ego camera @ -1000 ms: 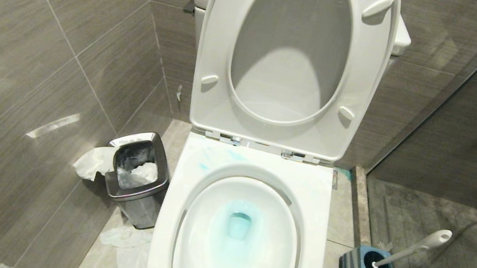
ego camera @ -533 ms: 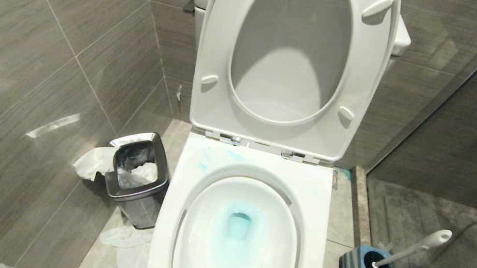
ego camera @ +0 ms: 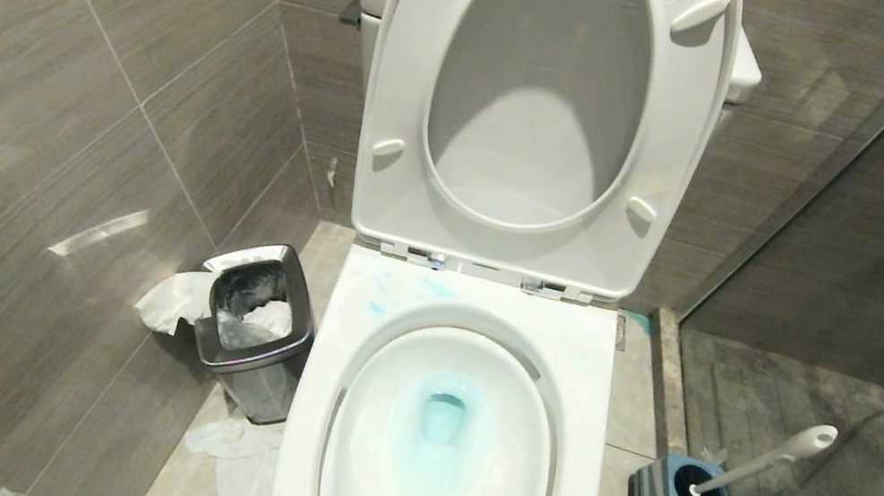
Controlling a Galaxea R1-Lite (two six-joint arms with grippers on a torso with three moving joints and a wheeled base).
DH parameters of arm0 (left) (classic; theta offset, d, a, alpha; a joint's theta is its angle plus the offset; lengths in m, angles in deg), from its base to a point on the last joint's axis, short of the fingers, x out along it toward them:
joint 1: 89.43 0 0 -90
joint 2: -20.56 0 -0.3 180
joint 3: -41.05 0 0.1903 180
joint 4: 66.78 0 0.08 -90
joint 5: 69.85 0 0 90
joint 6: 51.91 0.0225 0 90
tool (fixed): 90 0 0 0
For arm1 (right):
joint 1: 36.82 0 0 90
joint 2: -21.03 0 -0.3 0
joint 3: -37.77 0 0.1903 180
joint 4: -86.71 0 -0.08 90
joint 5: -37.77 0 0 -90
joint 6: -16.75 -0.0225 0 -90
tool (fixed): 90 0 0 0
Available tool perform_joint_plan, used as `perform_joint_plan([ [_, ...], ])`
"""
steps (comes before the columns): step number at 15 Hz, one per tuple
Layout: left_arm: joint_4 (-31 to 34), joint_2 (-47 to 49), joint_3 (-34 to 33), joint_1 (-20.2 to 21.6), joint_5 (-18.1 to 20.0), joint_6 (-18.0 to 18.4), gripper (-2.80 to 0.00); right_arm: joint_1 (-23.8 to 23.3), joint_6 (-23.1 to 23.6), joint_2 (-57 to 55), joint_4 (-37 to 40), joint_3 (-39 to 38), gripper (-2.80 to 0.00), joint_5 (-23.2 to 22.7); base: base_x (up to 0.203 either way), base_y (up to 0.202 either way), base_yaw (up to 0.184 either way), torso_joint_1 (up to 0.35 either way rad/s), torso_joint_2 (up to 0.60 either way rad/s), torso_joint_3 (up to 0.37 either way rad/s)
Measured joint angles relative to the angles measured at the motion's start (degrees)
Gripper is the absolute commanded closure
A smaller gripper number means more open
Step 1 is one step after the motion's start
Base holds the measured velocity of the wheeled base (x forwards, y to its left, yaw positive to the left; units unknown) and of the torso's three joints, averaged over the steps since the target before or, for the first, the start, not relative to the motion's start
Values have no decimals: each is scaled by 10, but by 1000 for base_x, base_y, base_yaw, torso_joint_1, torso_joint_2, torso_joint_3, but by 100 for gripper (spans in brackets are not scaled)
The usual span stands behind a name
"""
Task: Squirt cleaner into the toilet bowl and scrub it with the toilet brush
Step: Flush the toilet
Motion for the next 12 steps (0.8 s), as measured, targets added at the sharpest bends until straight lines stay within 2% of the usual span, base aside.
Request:
perform_joint_plan([
  [3, 0, 0, 0, 0, 0, 0, 0, 2, -1, 60, 87, 58, 0, -17, 0, 0, 0, 0, 0, 0],
  [8, 0, 0, 0, 0, 0, 0, 0, 25, -23, 161, 304, 178, 0, -31, 0, 0, 0, 0, 0, 0],
  [12, 0, 0, 0, 0, 0, 0, 0, 26, -29, 237, 373, 214, 0, -65, 0, 0, 0, 0, 0, 0],
])
